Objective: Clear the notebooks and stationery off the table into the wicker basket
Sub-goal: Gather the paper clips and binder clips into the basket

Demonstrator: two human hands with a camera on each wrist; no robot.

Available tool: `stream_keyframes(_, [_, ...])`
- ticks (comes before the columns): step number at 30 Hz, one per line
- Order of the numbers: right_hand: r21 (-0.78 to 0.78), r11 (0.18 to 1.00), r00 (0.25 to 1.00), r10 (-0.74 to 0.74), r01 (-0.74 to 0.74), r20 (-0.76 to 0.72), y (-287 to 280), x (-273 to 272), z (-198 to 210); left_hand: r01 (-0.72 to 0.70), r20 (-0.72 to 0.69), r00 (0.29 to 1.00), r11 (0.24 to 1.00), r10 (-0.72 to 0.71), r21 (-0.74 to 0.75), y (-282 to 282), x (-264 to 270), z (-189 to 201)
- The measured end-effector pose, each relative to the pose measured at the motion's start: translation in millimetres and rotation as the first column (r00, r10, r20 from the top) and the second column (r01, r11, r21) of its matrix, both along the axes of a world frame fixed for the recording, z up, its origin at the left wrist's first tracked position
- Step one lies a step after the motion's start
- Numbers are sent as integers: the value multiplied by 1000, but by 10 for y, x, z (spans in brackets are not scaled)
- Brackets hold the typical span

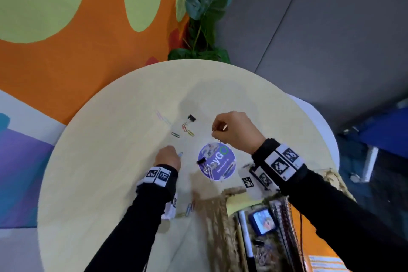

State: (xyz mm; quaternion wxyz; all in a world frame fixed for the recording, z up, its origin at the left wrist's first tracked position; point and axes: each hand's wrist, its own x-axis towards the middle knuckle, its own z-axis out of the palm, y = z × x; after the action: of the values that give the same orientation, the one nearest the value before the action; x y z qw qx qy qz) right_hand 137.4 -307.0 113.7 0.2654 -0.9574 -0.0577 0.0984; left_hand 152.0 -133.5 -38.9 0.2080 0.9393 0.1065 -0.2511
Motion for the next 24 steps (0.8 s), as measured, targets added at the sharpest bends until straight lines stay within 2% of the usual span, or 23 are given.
stream_keyframes(4, [25,999,997,23,-21,-77,-384,-768,190,83,-9,997,992,-82,97,-71,-15,28])
stream_keyframes(7, [-95,993,975,46,-68,-218,-604,-1266,22,134,3,991,984,-136,121,-87,-53,59])
stream_keyframes(10, [-211,966,920,60,-152,-388,-711,-1684,-238,133,17,991,988,-135,81,-82,-92,176])
stream_keyframes(13, [-349,888,833,64,-299,-550,-713,-1929,-540,204,80,977,978,-200,-46,-147,-199,442])
stream_keyframes(15, [-414,815,789,83,-406,-609,-644,-1988,-687,311,168,942,943,-289,-118,-233,-325,707])
stream_keyframes(17, [-446,776,772,80,-445,-631,-563,-1994,-753,416,202,902,895,-383,-161,-338,-527,1028])
stream_keyframes(21, [-472,771,771,38,-428,-636,-495,-1962,-734,641,185,767,747,-614,-177,-562,-1047,1505])
stream_keyframes(24, [-463,787,774,30,-409,-633,-516,-1950,-725,754,88,652,634,-753,-170,-756,-1343,1575])
